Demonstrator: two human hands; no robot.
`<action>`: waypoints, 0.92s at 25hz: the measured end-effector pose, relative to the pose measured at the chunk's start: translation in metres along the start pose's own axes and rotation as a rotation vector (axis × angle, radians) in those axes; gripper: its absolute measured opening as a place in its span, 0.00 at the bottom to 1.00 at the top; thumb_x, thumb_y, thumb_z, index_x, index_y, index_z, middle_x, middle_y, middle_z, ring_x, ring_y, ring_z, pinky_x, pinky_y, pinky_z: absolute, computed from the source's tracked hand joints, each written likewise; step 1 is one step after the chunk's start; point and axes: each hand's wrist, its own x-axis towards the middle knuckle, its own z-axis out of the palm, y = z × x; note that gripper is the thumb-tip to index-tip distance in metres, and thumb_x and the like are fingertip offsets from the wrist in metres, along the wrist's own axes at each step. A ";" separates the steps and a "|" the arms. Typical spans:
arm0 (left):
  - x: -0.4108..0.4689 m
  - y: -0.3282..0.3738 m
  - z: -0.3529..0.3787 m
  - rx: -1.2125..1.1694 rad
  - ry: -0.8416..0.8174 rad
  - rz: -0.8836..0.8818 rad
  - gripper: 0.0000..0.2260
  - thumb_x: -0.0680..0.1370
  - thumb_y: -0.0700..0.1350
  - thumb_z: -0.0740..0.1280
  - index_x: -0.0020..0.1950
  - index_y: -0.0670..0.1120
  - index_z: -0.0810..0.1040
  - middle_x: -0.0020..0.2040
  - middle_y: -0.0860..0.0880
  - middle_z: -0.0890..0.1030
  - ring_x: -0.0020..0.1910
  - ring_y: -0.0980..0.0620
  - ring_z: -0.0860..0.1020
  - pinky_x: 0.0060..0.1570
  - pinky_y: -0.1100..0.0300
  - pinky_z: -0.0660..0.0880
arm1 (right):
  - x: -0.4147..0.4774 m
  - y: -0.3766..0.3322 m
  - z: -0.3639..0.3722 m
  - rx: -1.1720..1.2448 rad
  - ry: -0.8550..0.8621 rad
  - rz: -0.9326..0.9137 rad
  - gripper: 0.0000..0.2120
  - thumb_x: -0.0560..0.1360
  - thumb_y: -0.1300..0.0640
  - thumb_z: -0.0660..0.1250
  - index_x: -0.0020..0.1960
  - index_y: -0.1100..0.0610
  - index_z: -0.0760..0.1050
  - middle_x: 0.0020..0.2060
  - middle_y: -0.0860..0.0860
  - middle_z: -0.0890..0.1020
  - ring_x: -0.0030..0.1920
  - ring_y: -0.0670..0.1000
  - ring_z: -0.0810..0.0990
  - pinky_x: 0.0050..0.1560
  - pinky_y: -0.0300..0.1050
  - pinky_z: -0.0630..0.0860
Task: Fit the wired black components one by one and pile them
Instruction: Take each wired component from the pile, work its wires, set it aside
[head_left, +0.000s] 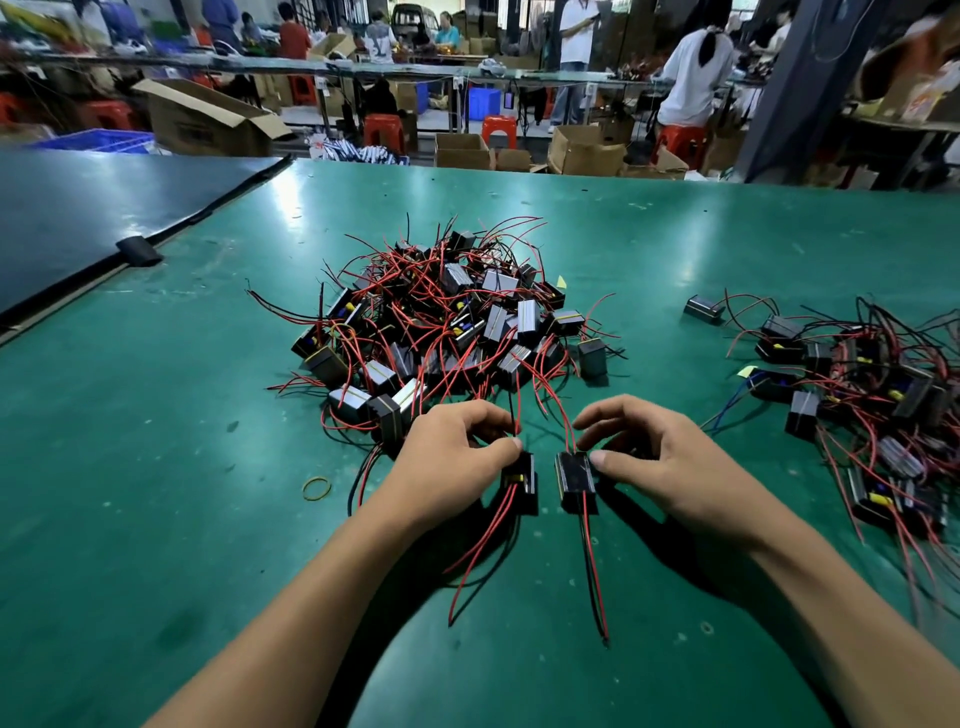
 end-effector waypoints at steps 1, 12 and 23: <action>0.000 0.000 -0.001 -0.016 -0.014 -0.017 0.05 0.75 0.47 0.73 0.50 0.51 0.84 0.41 0.55 0.84 0.39 0.57 0.81 0.46 0.62 0.78 | -0.002 -0.003 -0.003 -0.048 -0.076 -0.013 0.17 0.76 0.71 0.67 0.52 0.50 0.83 0.46 0.47 0.83 0.42 0.51 0.78 0.48 0.43 0.75; 0.000 0.008 -0.015 -0.264 -0.146 -0.121 0.05 0.74 0.40 0.72 0.39 0.47 0.80 0.35 0.49 0.80 0.33 0.53 0.75 0.34 0.61 0.72 | -0.010 -0.025 -0.006 -0.649 -0.095 -0.054 0.13 0.63 0.37 0.76 0.43 0.37 0.76 0.40 0.46 0.72 0.42 0.40 0.72 0.45 0.42 0.68; 0.001 0.014 -0.026 -0.395 -0.035 -0.066 0.08 0.75 0.37 0.69 0.43 0.49 0.84 0.39 0.48 0.83 0.37 0.54 0.78 0.41 0.63 0.76 | -0.016 -0.034 -0.030 -1.024 -0.016 0.253 0.19 0.63 0.29 0.68 0.39 0.43 0.75 0.41 0.44 0.71 0.45 0.46 0.71 0.51 0.46 0.60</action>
